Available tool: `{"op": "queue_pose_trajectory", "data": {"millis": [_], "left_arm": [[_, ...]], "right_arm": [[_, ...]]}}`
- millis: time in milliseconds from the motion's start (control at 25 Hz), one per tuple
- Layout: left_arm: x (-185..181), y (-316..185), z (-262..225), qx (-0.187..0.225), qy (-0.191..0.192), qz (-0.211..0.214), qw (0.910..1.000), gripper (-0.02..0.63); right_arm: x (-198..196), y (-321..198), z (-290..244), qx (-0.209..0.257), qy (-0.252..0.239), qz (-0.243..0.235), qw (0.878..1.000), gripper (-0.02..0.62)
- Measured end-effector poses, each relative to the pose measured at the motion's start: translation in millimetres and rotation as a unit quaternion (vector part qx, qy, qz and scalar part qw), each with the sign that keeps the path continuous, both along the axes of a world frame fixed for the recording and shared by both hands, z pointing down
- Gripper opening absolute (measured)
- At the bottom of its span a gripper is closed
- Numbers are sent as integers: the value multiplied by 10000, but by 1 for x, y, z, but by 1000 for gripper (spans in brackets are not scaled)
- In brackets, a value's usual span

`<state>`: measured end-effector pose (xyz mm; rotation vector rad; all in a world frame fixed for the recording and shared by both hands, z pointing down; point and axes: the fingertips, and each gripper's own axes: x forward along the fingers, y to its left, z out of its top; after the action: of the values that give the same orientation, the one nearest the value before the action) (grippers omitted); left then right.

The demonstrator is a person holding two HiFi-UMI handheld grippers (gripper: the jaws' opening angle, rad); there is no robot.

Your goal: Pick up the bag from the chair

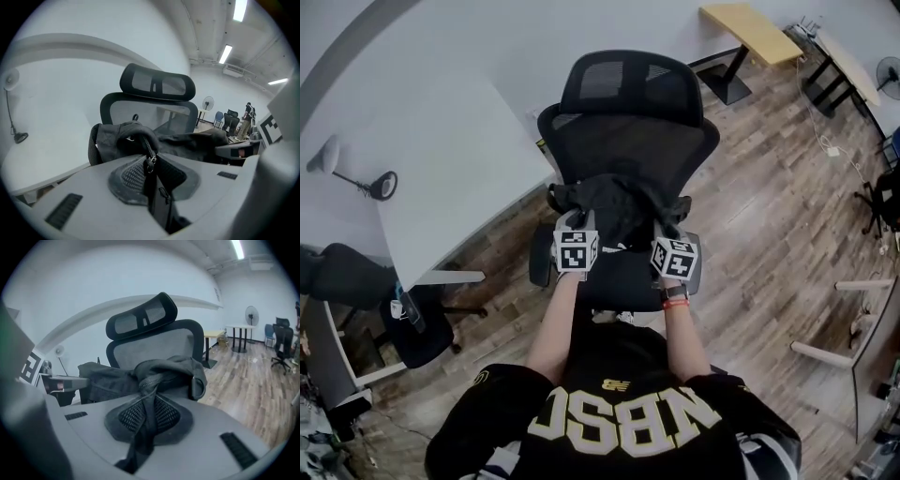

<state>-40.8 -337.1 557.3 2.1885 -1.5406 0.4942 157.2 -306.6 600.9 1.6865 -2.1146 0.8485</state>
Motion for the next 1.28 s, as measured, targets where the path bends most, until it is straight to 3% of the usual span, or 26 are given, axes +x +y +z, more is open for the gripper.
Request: {"op": "queue_pose_trajectory", "data": {"millis": [520,1080,1280], "left_arm": [[-6,-45,-113,1056,341,-149,9937,67],[2,-72,-232,2426,279,28,9697,67],[6,-75,-258,2706,360,106,9620,67]], "right_arm": [[-6,-58,-121,1099,-36,23,9939,35],[-4,-91,-245,2418,135,61,9702,37],[0,-92,-278,2824,184,144,9590,37]]}}
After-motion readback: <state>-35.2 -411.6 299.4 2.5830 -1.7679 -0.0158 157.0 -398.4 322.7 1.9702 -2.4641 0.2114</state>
